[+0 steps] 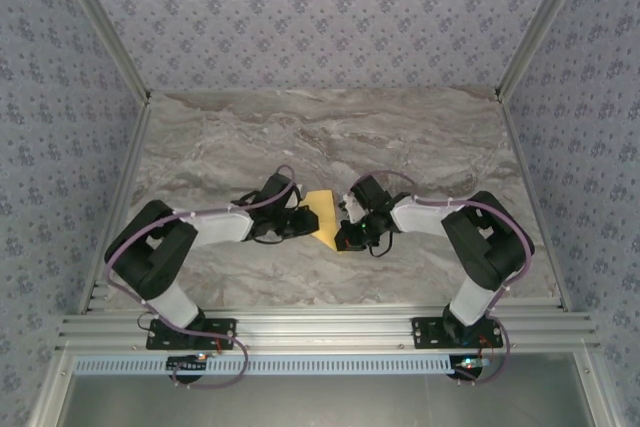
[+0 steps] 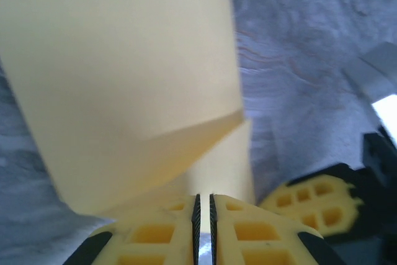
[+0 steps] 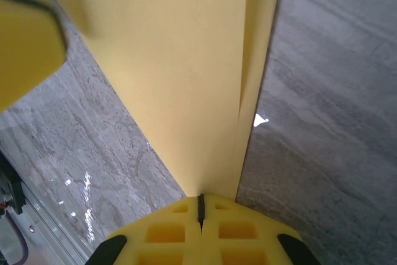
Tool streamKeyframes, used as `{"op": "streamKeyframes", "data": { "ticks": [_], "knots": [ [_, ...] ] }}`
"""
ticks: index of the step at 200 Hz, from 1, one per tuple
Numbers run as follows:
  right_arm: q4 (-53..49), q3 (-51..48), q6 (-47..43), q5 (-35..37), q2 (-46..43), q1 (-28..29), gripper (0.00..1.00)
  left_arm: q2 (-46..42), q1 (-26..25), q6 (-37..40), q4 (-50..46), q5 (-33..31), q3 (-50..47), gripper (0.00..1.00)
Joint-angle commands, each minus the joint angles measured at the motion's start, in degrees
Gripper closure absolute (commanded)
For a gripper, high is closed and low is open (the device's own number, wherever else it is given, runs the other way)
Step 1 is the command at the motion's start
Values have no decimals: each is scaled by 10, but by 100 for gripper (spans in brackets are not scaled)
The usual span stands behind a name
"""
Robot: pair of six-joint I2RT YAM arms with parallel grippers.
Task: Fold a paper plane with a square sheet of paper (fold left side to right side)
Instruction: Third fold the triangle at the center of the table.
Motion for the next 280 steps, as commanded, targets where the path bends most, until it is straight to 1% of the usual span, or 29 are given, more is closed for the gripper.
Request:
{"op": "streamKeyframes", "data": {
  "ticks": [1, 28, 49, 98, 142, 197, 238, 280],
  "knots": [
    [-51, -22, 2, 81, 33, 4, 100, -26, -26, -11, 9, -9, -13, 88],
    [-52, -19, 1, 81, 37, 5, 100, -19, -56, -24, 30, -16, -17, 89],
    [-52, -16, 0, 79, 40, 5, 100, -3, -68, -28, 43, -18, -15, 90],
    [-55, -16, 1, 78, 40, 8, 100, 35, -73, -31, 58, -16, -6, 92],
    [-62, -12, -3, 81, 41, 10, 100, 48, -73, -33, 68, -14, -7, 93],
    [-72, -9, -7, 88, 45, 13, 100, 58, -73, -26, 48, -36, -4, 93],
    [-83, -7, -13, 97, 46, 14, 100, 70, -70, -6, -8, -81, 14, 95],
    [-87, -9, -17, 98, 51, 14, 100, 75, -55, 10, -38, -105, 18, 96]
  ]
}}
